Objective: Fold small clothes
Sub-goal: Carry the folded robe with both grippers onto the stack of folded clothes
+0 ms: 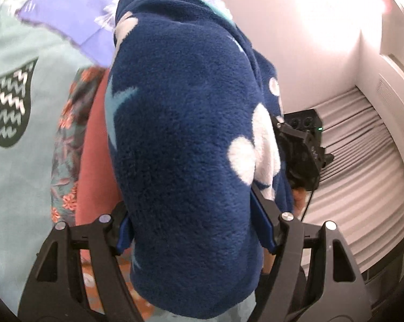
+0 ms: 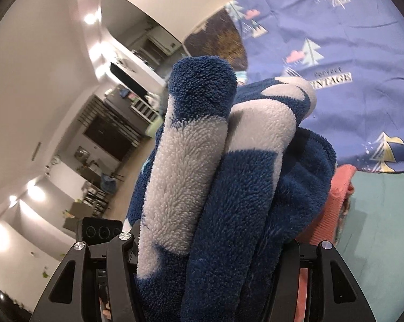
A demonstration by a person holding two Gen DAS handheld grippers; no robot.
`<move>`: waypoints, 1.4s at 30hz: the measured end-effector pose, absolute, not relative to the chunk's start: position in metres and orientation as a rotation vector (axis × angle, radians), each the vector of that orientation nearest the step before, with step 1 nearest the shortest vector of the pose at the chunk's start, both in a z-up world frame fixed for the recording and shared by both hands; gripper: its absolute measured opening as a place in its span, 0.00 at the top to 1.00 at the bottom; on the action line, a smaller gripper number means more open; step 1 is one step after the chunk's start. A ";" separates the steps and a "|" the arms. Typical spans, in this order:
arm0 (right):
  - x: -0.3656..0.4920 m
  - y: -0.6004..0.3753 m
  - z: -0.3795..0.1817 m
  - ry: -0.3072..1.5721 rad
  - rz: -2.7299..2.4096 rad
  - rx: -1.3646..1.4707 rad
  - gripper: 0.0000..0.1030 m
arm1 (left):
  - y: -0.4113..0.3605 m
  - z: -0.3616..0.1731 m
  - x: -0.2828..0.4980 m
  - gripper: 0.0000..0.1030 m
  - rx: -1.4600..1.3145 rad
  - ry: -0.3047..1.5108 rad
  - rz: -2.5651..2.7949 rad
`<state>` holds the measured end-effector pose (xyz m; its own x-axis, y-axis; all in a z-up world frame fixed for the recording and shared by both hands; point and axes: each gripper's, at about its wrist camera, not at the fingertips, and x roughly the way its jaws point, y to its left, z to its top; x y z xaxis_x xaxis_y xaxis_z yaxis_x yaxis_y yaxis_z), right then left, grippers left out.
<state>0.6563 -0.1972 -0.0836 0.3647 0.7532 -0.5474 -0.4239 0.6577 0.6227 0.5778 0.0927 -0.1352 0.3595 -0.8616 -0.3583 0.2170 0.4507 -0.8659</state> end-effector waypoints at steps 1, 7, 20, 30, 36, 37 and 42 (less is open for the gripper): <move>0.660 -0.197 -0.089 0.927 0.768 0.397 0.43 | 0.091 -0.145 0.583 0.28 -0.823 0.961 -0.796; 0.671 -0.202 -0.114 0.919 0.759 0.389 0.42 | 0.093 -0.174 0.592 0.24 -0.844 0.953 -0.794; 0.615 -0.191 -0.043 0.675 0.346 -0.084 0.26 | 0.122 -0.130 0.563 0.17 -0.676 0.811 -0.677; 0.546 -0.140 -0.046 0.583 0.539 -0.226 0.39 | 0.101 -0.102 0.558 0.17 -0.682 0.751 -0.741; 0.576 -0.155 -0.109 0.649 0.510 -0.207 0.42 | 0.071 -0.121 0.564 0.17 -0.559 0.764 -0.656; 0.578 -0.158 -0.118 0.634 0.510 -0.202 0.42 | 0.064 -0.123 0.566 0.17 -0.524 0.769 -0.624; 0.579 -0.160 -0.137 0.584 0.493 -0.196 0.42 | 0.055 -0.120 0.564 0.12 -0.491 0.759 -0.594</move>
